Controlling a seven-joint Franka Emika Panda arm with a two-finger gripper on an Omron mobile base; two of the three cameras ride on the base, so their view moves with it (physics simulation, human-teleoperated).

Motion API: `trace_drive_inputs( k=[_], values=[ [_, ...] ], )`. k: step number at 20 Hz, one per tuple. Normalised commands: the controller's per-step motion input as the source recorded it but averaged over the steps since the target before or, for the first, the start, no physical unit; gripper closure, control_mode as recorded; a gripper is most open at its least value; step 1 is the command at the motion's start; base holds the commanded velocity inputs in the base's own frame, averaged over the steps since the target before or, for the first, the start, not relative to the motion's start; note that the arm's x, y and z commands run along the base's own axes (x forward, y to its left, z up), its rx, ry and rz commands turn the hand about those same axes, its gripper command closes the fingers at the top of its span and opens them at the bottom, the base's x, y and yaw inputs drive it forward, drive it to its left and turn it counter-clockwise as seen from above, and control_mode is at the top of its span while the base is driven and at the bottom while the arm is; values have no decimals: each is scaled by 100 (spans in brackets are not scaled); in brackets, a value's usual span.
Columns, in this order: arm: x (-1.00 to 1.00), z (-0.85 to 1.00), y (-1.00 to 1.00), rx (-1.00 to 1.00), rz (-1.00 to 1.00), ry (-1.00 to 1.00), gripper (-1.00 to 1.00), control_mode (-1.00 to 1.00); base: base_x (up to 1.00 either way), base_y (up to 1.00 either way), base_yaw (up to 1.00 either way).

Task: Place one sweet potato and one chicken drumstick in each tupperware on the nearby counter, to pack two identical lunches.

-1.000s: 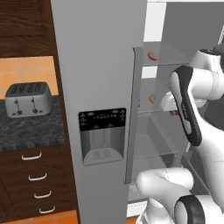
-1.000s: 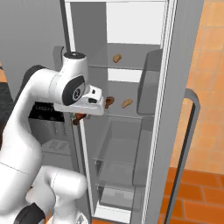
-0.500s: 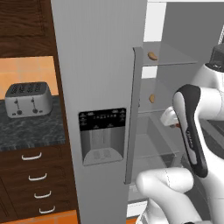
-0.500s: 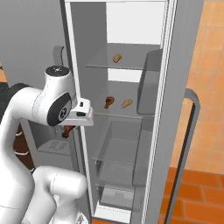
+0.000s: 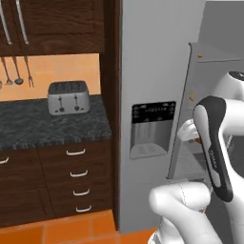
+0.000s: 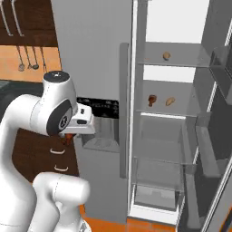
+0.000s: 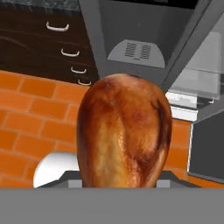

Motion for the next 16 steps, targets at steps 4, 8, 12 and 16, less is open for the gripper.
trace_drive_inputs(
  k=[4, 8, 12, 16],
  values=[
    [0, 0, 0, 0, 0, 0, 100, 100, -5, 100, 0],
    [0, 0, 0, 0, 0, 0, 100, 100, 8, 100, 5],
    [0, 0, 0, 0, 0, 0, 100, 100, 42, 100, 8],
    [0, 0, 0, 0, 0, 0, 100, 100, 56, 100, 0]
  ],
)
